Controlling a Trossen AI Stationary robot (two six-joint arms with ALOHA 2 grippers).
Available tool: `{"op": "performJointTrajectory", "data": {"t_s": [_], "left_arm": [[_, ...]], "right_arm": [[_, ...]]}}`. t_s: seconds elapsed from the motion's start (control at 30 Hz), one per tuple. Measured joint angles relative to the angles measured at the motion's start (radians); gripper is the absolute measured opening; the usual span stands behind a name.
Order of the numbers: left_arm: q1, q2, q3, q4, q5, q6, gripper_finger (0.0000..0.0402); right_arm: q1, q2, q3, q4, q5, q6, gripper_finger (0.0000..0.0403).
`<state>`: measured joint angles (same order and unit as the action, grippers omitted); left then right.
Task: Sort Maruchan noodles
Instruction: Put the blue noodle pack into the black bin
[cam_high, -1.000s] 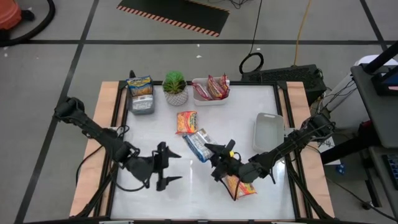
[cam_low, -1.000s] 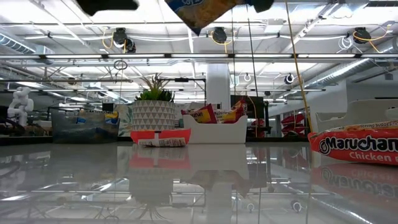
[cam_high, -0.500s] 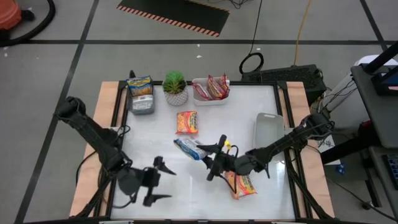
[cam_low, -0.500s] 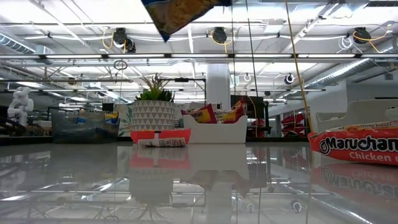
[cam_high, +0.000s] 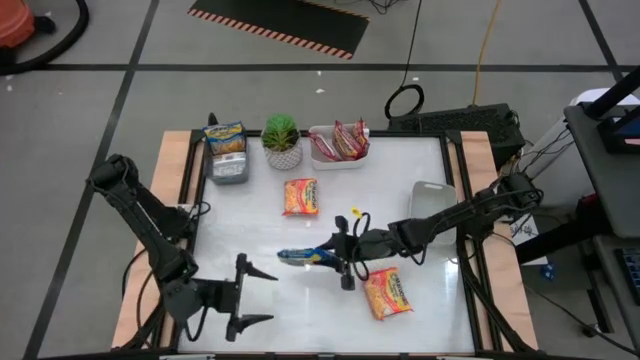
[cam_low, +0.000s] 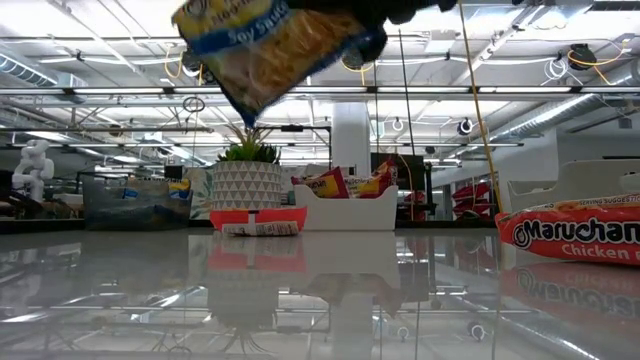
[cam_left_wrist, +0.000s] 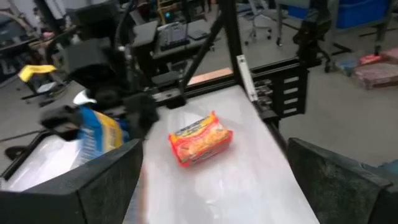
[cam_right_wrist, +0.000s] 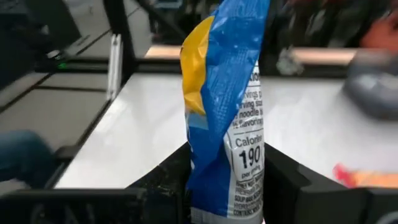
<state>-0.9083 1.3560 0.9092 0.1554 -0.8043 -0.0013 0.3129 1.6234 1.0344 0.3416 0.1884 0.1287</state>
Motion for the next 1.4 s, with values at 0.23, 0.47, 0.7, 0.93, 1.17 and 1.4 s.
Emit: {"op": "performJointTrajectory", "data": {"t_s": [0.23,0.47,0.7,0.93,1.17,1.4], "left_arm": [[0.071,0.000,0.000,-0.040,0.000,-0.036,0.0399],[0.184,0.000,0.000,-0.193,0.072,-0.191,0.0399],[0.232,0.005,0.000,-0.188,0.155,-0.225,0.0399],[0.284,0.058,0.001,-0.190,0.214,-0.288,0.0399],[0.342,0.084,0.001,-0.221,0.212,-0.307,0.0399],[0.408,0.084,0.001,-0.266,0.343,-0.410,0.0399]], "right_arm": [[0.009,0.008,-0.001,-0.051,-0.033,0.059,0.0125],[0.029,0.008,0.000,-0.056,-0.034,0.069,0.0125],[0.032,0.008,0.000,-0.058,-0.030,0.069,0.0125],[0.026,0.018,0.000,-0.064,0.000,0.099,0.0125],[0.021,0.027,0.000,-0.063,-0.006,0.112,0.0125],[0.021,0.027,0.000,-0.063,-0.006,0.092,0.0125]]}}
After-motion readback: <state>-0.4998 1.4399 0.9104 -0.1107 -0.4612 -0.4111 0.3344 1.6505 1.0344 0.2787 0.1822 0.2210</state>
